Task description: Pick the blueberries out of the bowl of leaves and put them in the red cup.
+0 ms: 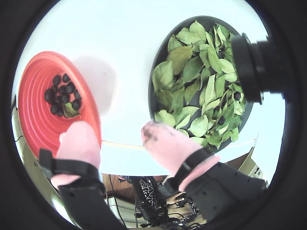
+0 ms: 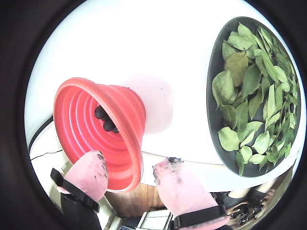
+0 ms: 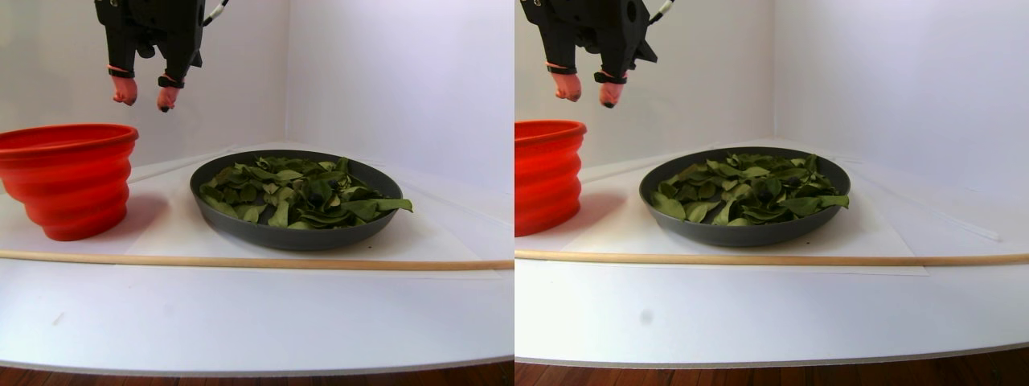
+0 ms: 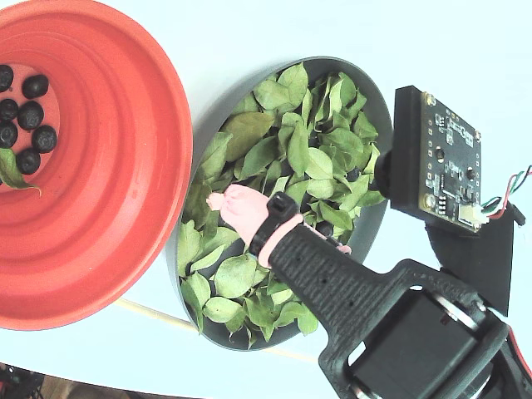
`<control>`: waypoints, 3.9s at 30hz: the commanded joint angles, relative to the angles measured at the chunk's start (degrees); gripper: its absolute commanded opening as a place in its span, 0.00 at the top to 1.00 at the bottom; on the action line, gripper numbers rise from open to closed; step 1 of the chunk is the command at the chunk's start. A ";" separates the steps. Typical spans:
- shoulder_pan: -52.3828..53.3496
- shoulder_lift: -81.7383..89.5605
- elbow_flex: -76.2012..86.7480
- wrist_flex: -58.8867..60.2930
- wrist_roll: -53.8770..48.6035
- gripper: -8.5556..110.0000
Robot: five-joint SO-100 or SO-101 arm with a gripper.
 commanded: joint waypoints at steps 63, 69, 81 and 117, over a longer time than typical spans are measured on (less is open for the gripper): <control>22.59 -3.25 -5.27 -2.46 -15.64 0.80; 23.99 -3.43 -4.57 -2.46 -16.00 0.80; 27.51 -3.69 -1.76 -3.08 -18.90 0.80; 35.24 -10.63 4.31 -11.78 -27.69 0.80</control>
